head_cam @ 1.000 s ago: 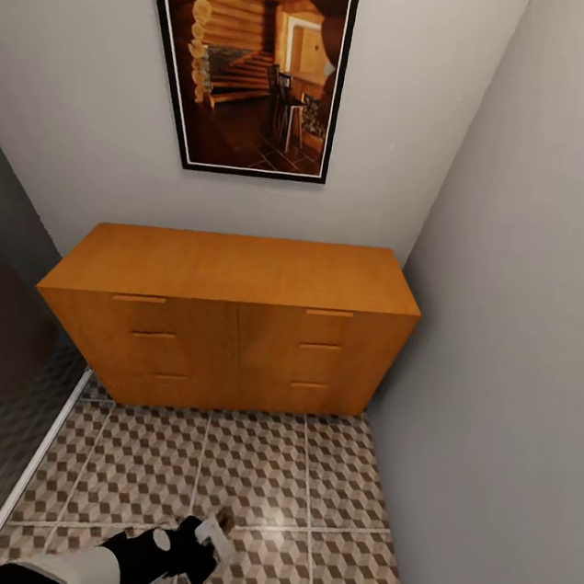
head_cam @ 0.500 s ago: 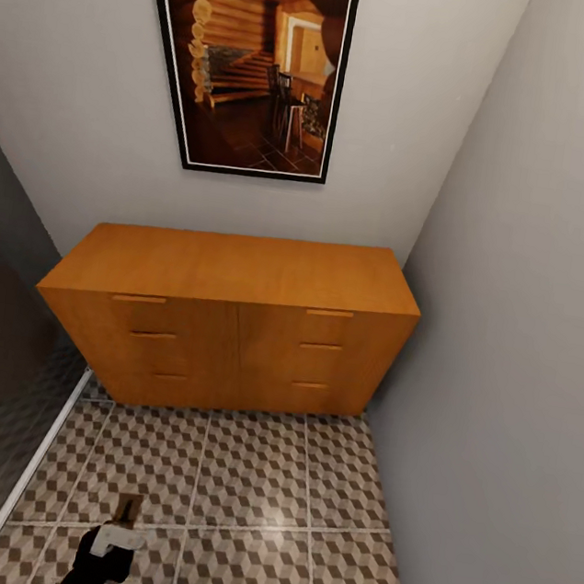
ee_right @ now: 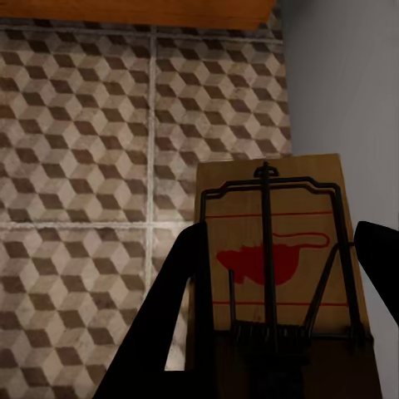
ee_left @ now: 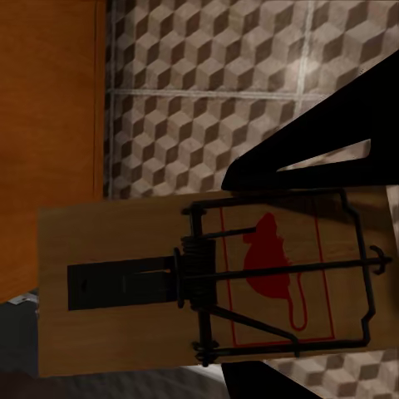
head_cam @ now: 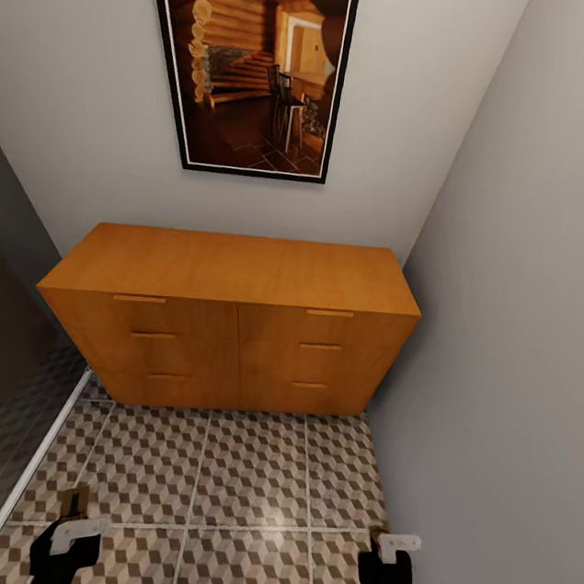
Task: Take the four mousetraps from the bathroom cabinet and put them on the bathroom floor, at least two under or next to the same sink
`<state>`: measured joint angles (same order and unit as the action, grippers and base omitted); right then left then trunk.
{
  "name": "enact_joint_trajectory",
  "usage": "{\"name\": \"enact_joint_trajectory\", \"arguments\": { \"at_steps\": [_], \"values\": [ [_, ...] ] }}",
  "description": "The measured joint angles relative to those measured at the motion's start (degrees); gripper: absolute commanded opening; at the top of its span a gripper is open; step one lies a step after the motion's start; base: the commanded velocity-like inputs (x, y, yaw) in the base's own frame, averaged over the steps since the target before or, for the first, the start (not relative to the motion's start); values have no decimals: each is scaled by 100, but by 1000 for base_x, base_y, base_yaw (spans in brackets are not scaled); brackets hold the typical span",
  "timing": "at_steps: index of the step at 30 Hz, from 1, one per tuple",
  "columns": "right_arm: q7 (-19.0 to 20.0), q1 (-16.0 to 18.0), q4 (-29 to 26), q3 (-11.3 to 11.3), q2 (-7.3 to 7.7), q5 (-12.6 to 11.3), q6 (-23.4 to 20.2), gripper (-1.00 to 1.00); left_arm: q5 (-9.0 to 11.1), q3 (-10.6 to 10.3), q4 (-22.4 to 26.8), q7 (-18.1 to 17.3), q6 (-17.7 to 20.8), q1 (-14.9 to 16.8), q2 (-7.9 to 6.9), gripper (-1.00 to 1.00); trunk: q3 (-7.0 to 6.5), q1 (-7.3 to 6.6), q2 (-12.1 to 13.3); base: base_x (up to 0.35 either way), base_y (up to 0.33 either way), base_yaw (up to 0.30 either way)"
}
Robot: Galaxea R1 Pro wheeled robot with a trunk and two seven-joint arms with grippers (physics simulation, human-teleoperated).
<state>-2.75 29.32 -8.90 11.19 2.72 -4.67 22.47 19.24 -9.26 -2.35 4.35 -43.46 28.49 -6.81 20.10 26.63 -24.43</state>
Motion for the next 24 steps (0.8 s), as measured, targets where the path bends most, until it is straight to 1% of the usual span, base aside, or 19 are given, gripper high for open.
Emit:
{"name": "enact_joint_trajectory", "arguments": {
  "at_steps": [7, 11, 15, 17, 24],
  "values": [
    [10, 23, 1, 16, -25, 124, 5, -100, 11, -11, -1, 36, 9, -19, 69, -100, 0, 0, 0, 0, 0, 0],
    [12, 25, 12, 12, -27, 249, -22, -100, -7, -17, -1, 27, 13, -99, 187, -100, 0, 0, 0, 0, 0, 0],
    [10, 23, 9, 13, -28, 286, -7, -100, -18, -25, -1, 22, 14, -127, 297, -100, 0, 0, 0, 0, 0, 0],
    [11, 23, 8, 16, -25, 289, 26, -100, -13, -18, -1, 22, 13, -130, 325, -100, 0, 0, 0, 0, 0, 0],
    [12, 17, 6, 20, -19, 293, 419, -100, -14, -19, -1, 29, 29, -133, 353, -100, 0, 0, 0, 0, 0, 0]
  ]
}}
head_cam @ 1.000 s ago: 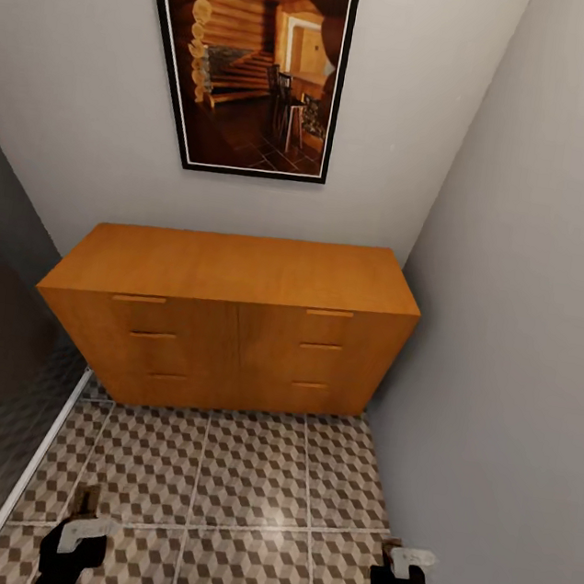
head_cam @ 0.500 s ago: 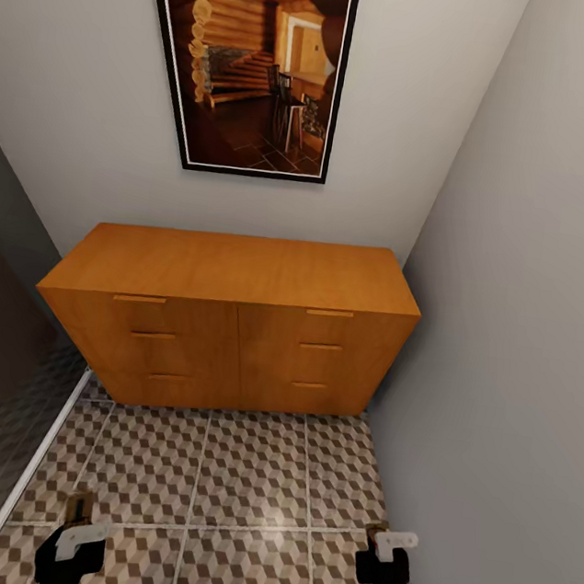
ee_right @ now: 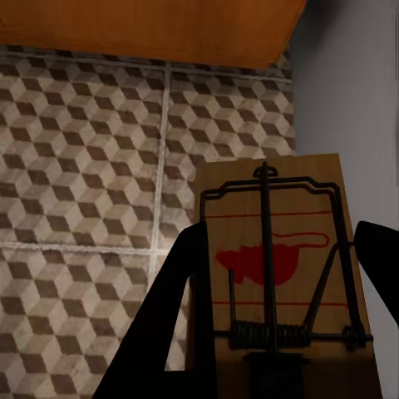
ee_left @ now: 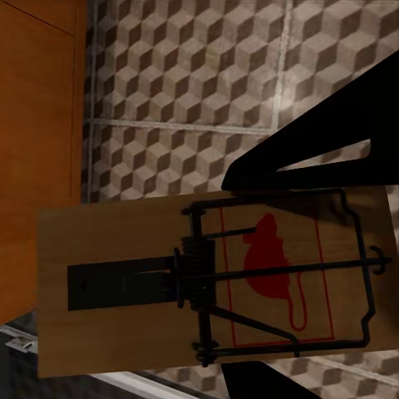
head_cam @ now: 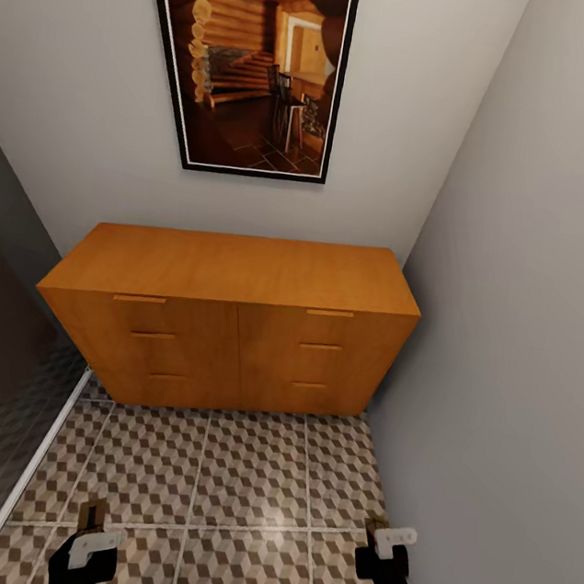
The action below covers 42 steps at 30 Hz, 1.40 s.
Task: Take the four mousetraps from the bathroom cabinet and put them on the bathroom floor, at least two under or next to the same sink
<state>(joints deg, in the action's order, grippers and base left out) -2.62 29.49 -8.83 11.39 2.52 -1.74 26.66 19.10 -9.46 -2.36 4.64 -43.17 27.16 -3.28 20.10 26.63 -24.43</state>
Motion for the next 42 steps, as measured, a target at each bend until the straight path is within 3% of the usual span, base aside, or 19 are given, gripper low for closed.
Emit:
{"name": "enact_joint_trajectory", "arguments": {
  "at_steps": [30, 42],
  "values": [
    [-7, -53, -9, 6, 0, 31, 71, -100, 0, 0, 0, 1, 10, -1, 1, -100, 0, 0, 0, 0, 0, 2],
    [-32, -52, -7, -1, -1, 24, 72, -100, -1, -1, 2, -6, 10, -2, 0, -100, 0, 0, 0, 0, 0, 228]
  ]
}}
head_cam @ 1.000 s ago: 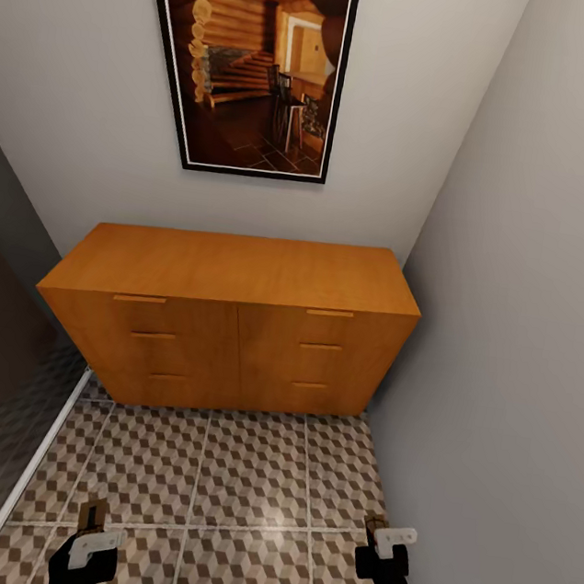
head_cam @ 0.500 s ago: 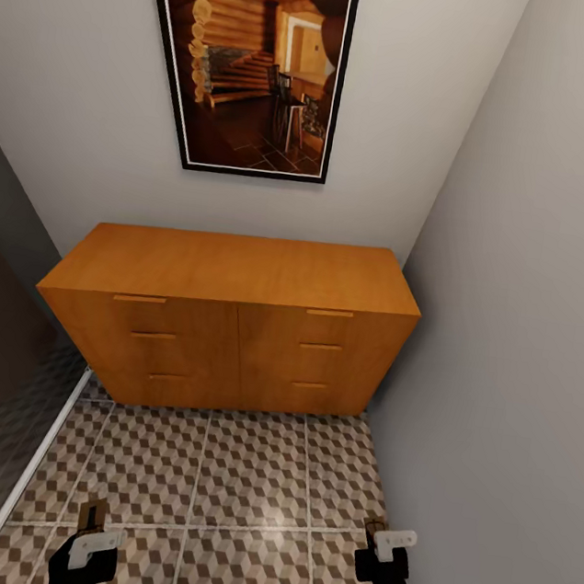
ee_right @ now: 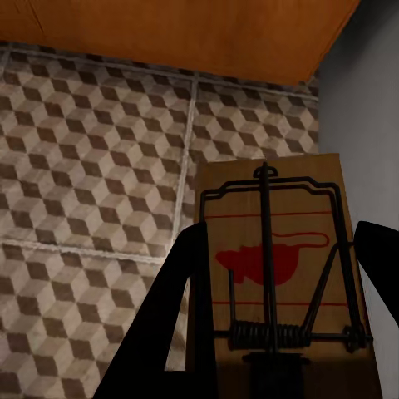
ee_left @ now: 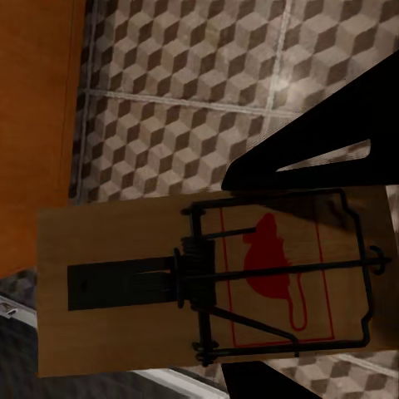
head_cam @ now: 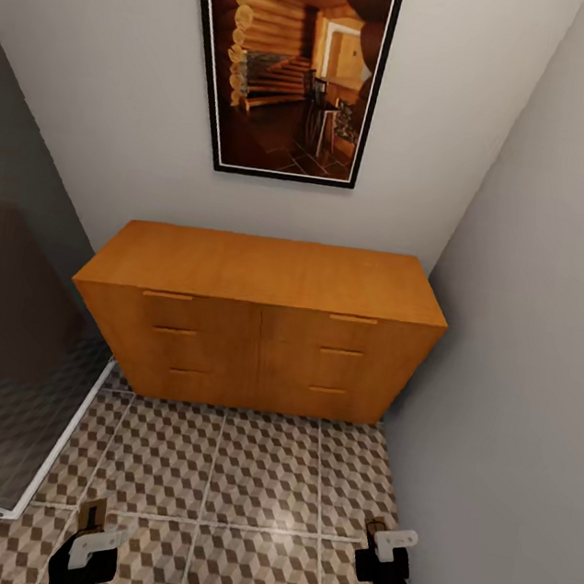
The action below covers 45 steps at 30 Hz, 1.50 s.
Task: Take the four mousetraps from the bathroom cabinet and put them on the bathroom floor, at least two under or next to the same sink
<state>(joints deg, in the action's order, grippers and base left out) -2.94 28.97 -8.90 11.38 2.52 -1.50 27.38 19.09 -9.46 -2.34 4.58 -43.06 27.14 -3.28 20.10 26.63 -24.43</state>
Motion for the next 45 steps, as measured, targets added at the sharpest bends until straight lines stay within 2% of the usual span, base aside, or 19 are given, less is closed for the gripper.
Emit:
{"name": "enact_joint_trajectory", "arguments": {
  "at_steps": [9, 45],
  "values": [
    [0, 0, 0, 0, 0, -1, 5, -100, -1, 0, 0, -1, 0, -2, 0, -100, -19, 0, 0, 0, 0, 239],
    [-1, 0, 0, 0, 0, 0, 2, -100, -1, -1, 0, -1, 0, -1, 0, -100, -264, 0, 0, 0, 0, 202]
  ]
}}
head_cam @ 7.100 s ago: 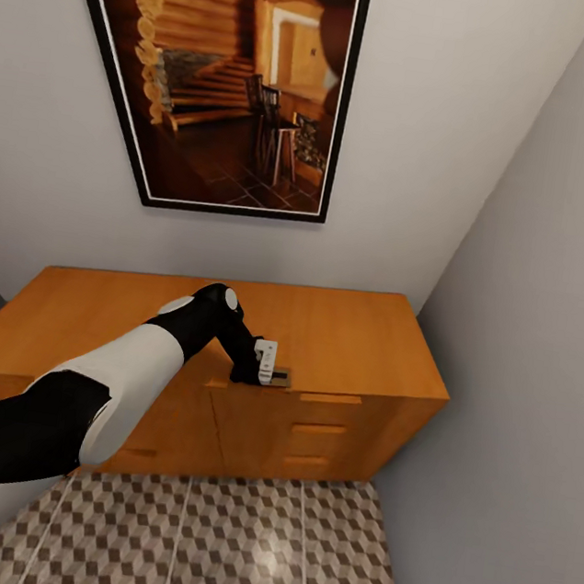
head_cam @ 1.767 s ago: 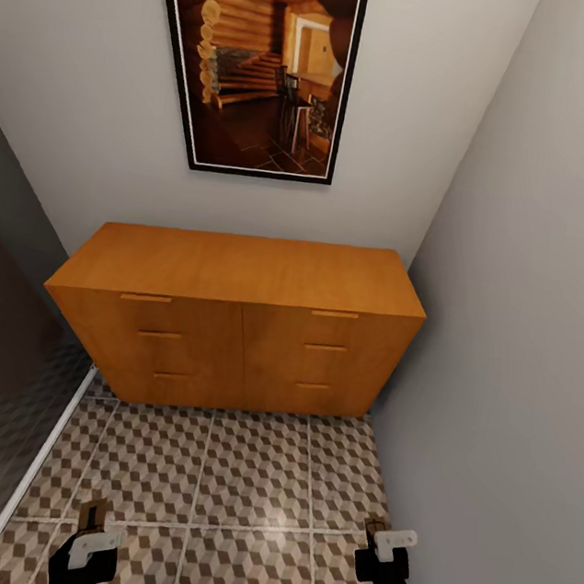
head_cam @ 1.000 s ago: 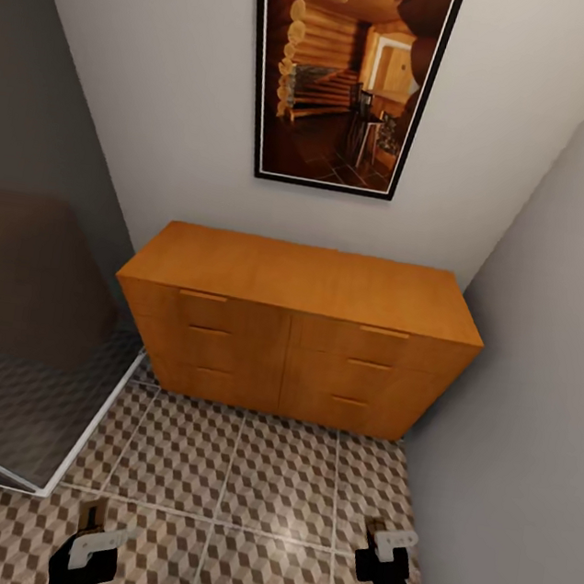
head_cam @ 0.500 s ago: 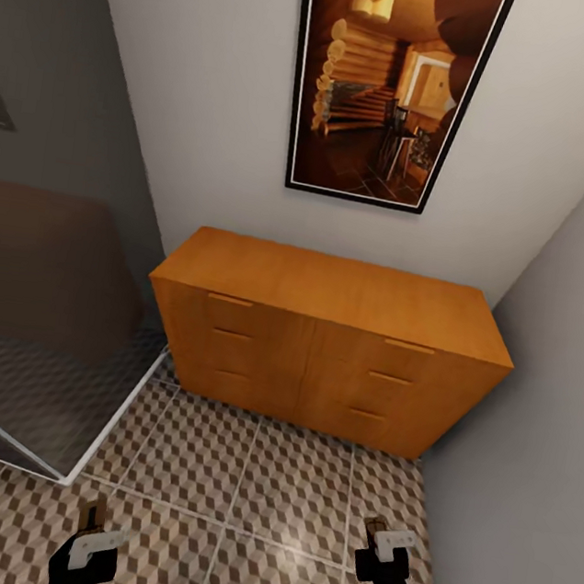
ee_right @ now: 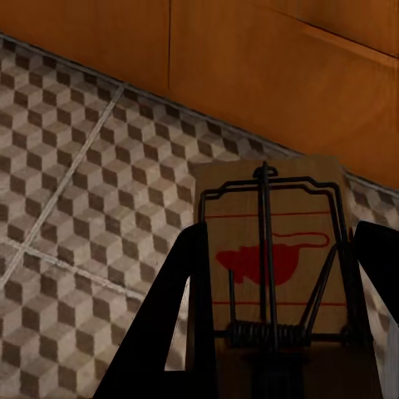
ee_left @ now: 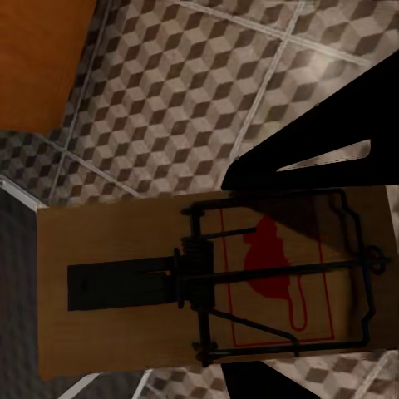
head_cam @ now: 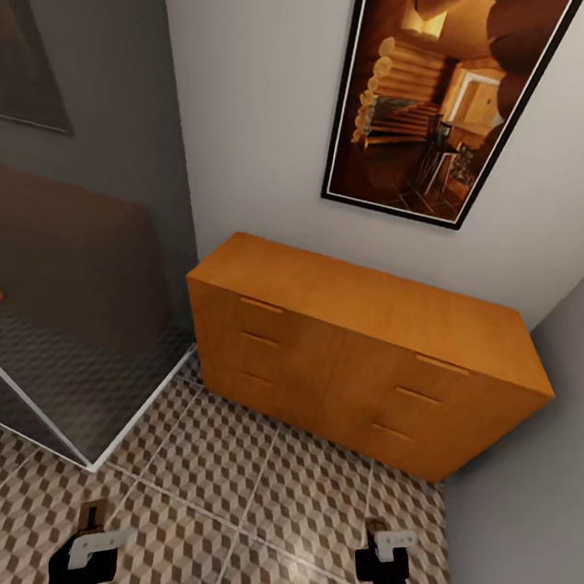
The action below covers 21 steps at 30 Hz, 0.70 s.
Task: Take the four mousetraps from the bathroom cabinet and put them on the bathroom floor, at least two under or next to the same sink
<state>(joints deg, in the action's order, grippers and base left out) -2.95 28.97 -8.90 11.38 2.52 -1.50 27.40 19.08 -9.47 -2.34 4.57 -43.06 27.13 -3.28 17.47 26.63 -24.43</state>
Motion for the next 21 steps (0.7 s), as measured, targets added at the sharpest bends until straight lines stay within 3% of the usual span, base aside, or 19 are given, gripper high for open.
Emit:
{"name": "enact_joint_trajectory", "arguments": {
  "at_steps": [21],
  "values": [
    [0, 0, 0, 0, 0, 0, -2, -100, 0, 0, 0, 0, 7, -7, 0, -100, -112, 0, 0, 0, 0, 241]
  ]
}}
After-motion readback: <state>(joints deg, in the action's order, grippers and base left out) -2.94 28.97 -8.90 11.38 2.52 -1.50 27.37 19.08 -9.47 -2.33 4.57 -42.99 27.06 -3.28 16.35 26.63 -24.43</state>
